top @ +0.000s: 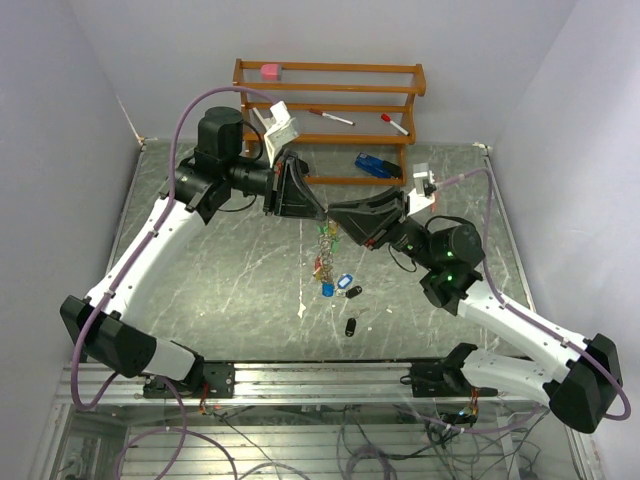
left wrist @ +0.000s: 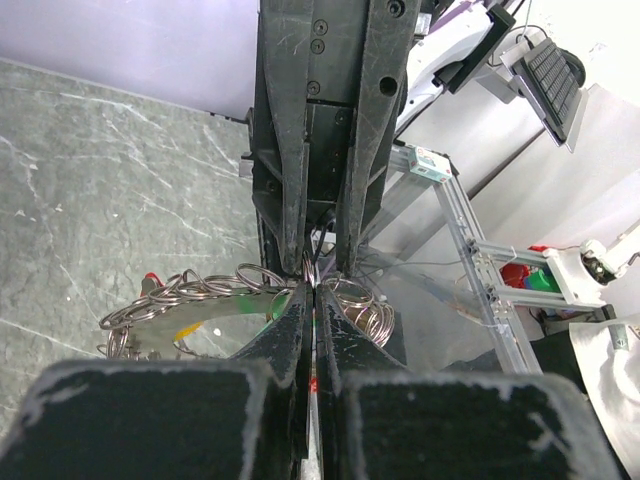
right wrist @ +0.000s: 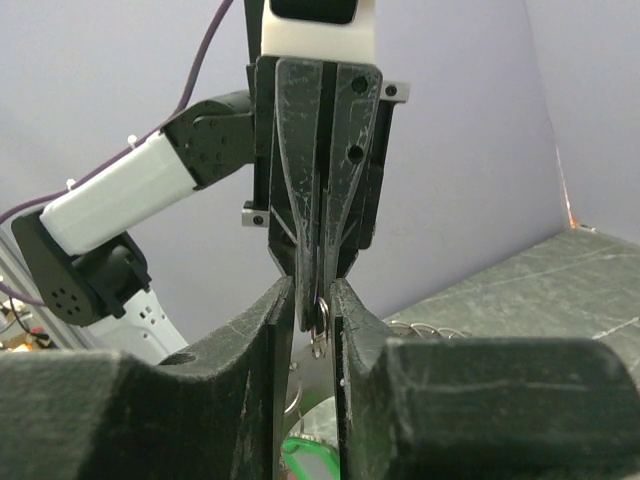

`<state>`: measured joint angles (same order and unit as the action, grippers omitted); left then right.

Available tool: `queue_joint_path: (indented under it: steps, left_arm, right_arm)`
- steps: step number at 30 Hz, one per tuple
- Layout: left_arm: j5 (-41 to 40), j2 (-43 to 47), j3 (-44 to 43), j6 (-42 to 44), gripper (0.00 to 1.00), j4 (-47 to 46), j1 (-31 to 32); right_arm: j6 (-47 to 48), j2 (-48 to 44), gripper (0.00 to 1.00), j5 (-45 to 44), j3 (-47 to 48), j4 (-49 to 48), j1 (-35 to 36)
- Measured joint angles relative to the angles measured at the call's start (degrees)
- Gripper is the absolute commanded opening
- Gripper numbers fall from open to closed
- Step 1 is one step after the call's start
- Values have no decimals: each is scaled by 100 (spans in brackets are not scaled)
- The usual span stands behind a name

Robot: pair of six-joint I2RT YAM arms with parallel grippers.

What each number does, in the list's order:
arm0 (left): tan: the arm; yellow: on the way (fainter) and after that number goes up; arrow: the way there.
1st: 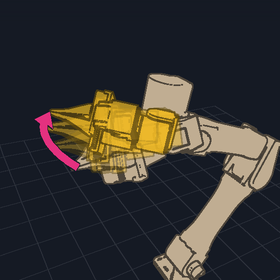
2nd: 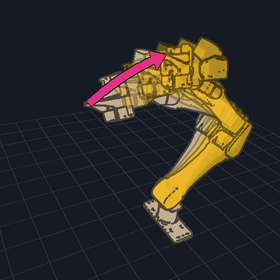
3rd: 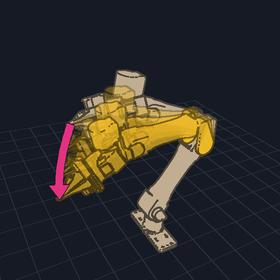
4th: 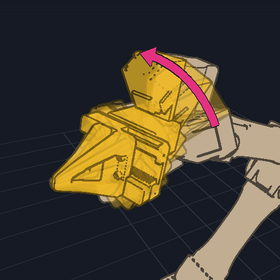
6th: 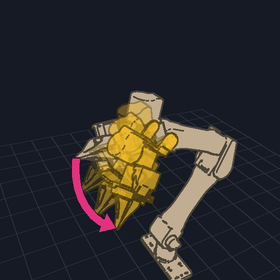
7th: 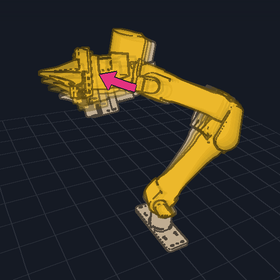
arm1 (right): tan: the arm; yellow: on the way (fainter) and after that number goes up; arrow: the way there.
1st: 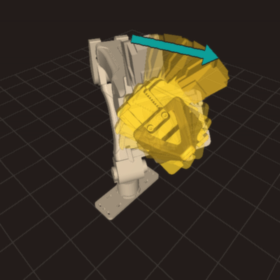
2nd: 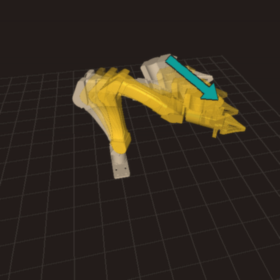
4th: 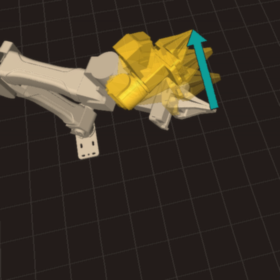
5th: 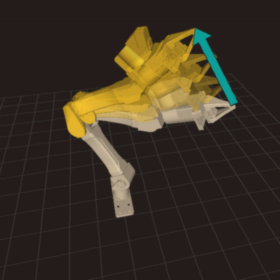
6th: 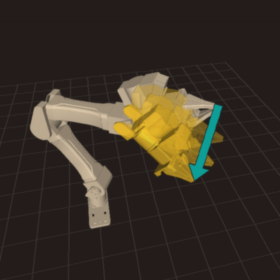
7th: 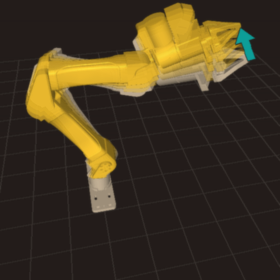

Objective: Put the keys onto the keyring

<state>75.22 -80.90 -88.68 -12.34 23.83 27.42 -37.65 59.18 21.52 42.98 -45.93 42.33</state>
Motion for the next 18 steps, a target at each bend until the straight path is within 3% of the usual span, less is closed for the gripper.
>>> queue_joint_path:
  steps: [6, 10, 18]
  left_arm:
    - [4, 11, 2, -76, 7, -50, 0]
    - [4, 17, 4, -129, 7, -76, 0]
    - [59, 17, 50, -166, 7, -164, 0]
  right_arm:
    - [17, 0, 21, 103, 0, 210, 0]
    - [37, -2, 12, 127, 0, 295, 0]
    - [50, -149, 13, 118, 2, 417, -24]
